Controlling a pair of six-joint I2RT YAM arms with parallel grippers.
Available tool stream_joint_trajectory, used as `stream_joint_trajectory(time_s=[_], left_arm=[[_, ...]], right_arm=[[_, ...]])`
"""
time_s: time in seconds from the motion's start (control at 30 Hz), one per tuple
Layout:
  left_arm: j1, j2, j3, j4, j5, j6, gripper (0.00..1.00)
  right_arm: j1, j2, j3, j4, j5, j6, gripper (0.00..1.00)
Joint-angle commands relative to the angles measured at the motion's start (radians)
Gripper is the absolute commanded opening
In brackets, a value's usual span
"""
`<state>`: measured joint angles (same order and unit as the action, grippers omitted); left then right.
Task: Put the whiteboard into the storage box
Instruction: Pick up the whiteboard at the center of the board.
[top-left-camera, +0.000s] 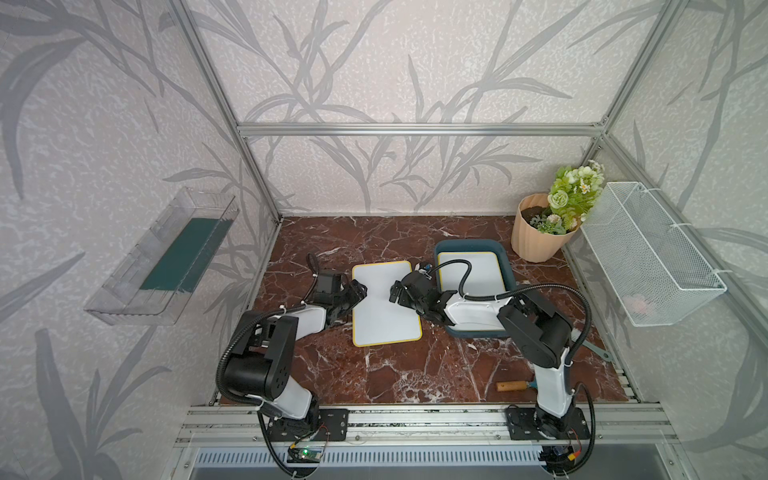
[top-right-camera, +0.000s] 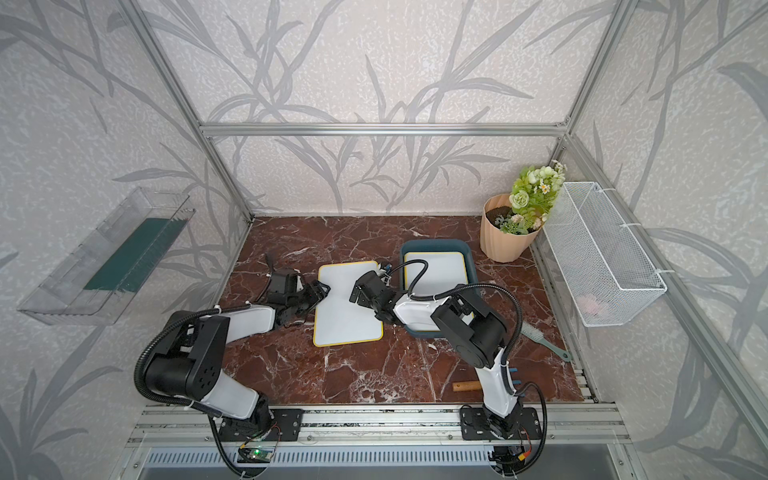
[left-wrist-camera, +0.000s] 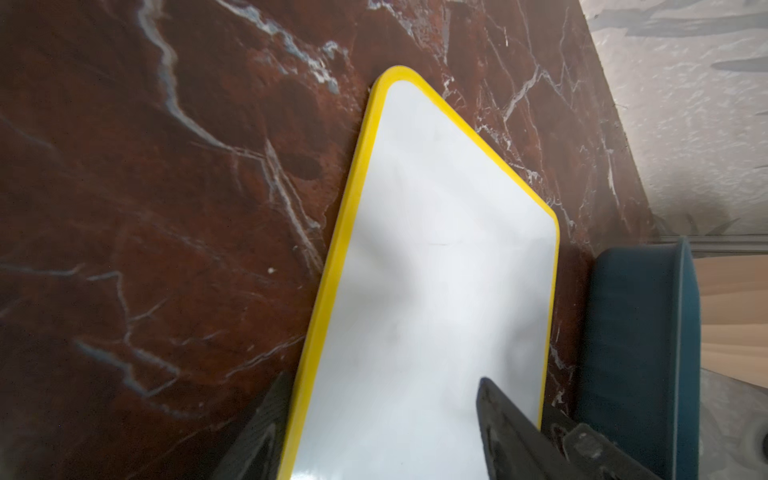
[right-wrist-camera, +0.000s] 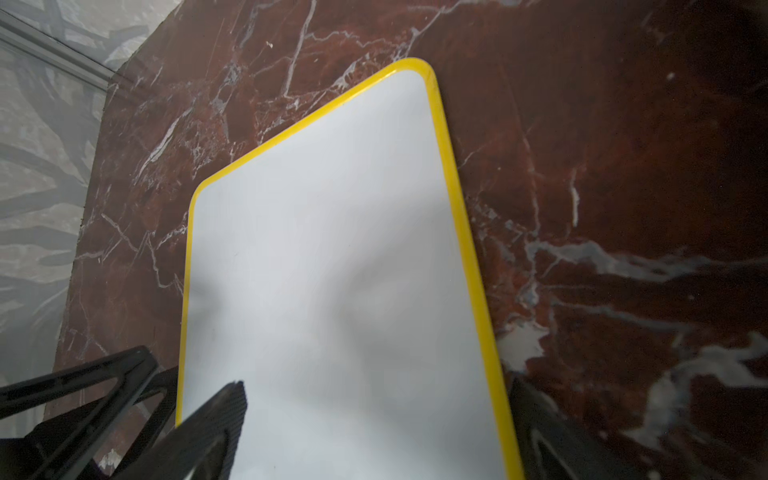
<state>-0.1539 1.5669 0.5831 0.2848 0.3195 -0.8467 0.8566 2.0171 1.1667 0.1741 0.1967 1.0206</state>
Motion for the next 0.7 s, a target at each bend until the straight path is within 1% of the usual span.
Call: stream_joint_trajectory(time_s=[0.0,0.17,0.43,0.67], left_arm=[[-0.066,0.042,-0.053,-0.036,0.369,-0.099,0.71],[-0.058,0.019,-0.066,-0.017,0.378,-0.108,0.71],[-0.038,-0.038,-0.093,0.0,0.399,-0.155,0.71],[0.003,-0.114,-0.099,-0.109,0.363,-0.134,0.7]], right_arm=[[0.044,0.092,-0.05,-0.045,-0.301,0.1,0.99],[0.041,0.094,-0.052,-0.057,-0.29,0.096,0.99],[0.035,0.1,-0.051,-0.062,-0.283,0.096,0.99],[0.036,0.1,-0.056,-0.064,-0.276,0.096,0.99]])
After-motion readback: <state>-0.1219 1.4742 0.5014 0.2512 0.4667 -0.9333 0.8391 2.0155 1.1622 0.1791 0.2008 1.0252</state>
